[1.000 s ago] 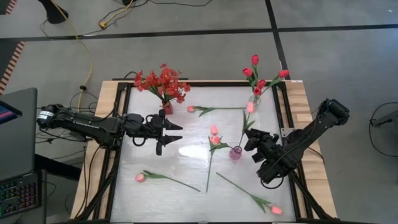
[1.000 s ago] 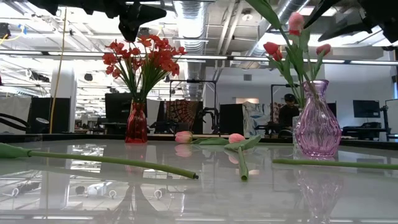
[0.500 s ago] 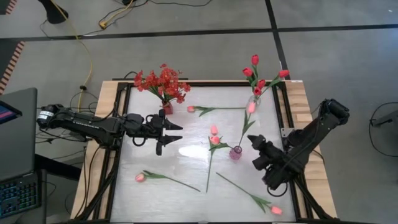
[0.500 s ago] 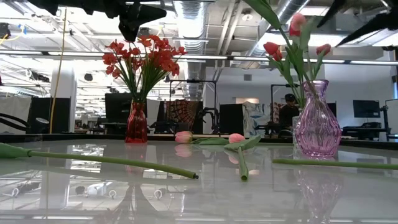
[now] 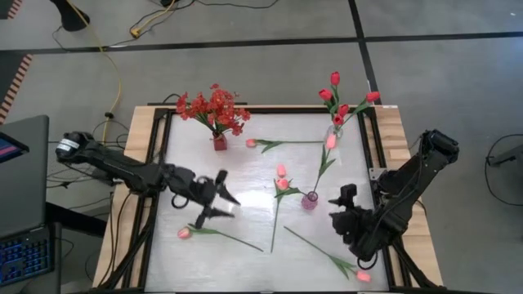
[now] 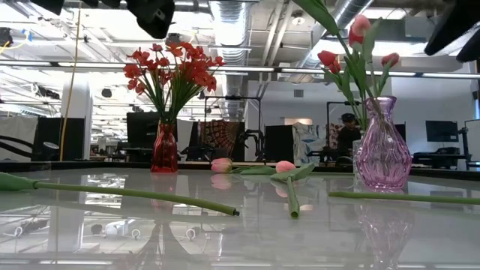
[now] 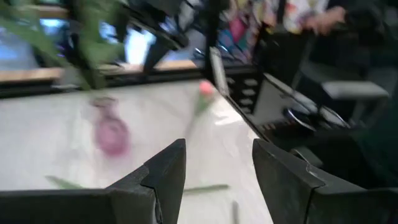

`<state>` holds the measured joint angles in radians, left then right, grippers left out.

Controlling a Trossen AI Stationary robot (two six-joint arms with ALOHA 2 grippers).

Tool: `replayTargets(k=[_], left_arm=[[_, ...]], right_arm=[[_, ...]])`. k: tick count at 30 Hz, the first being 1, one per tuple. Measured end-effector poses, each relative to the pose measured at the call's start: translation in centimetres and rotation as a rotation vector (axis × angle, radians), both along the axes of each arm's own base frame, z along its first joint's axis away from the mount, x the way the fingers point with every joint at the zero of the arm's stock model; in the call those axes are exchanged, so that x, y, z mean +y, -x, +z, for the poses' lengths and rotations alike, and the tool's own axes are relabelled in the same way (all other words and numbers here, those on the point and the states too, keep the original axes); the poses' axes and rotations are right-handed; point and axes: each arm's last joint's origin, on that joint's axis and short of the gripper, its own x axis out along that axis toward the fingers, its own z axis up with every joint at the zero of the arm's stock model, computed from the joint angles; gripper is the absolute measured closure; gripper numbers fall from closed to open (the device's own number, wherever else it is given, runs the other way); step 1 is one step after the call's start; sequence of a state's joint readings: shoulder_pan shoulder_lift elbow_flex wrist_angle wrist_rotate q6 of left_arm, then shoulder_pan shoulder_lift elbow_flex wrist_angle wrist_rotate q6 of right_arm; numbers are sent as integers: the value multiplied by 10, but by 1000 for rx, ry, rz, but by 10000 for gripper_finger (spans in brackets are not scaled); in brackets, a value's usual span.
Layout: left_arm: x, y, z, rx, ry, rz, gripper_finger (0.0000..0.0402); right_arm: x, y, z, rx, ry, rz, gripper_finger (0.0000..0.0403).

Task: Sort flowers into vase by color
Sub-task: Put the pink tulip into the purple flower vase

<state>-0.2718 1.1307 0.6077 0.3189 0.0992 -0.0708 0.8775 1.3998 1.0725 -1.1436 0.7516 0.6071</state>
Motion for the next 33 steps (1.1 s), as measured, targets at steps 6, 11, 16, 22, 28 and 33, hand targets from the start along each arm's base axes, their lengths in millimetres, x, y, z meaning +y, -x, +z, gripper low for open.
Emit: replayTargets(k=[6,11,16,22,28,33], left_arm=[[-31,-27,-12,-10,-102,-113,229],[-48,-63,-23,-18,-138,-209,229],[-65,-111,-32,-25,-201,-230,229],[-88,-177,-45,45,-280,-255,229],[-107,-235,-67,154,-333,-258,229],[-106,-273,-92,206,-369,-222,229]], right_arm=[[9,-5,0,-119,-309,-223,168],[11,-4,-2,-162,-510,-451,168],[27,3,-14,-67,-632,-573,168],[49,18,-32,45,-671,-667,168],[63,46,-36,67,-701,-761,168],[67,65,-35,44,-710,-808,168]])
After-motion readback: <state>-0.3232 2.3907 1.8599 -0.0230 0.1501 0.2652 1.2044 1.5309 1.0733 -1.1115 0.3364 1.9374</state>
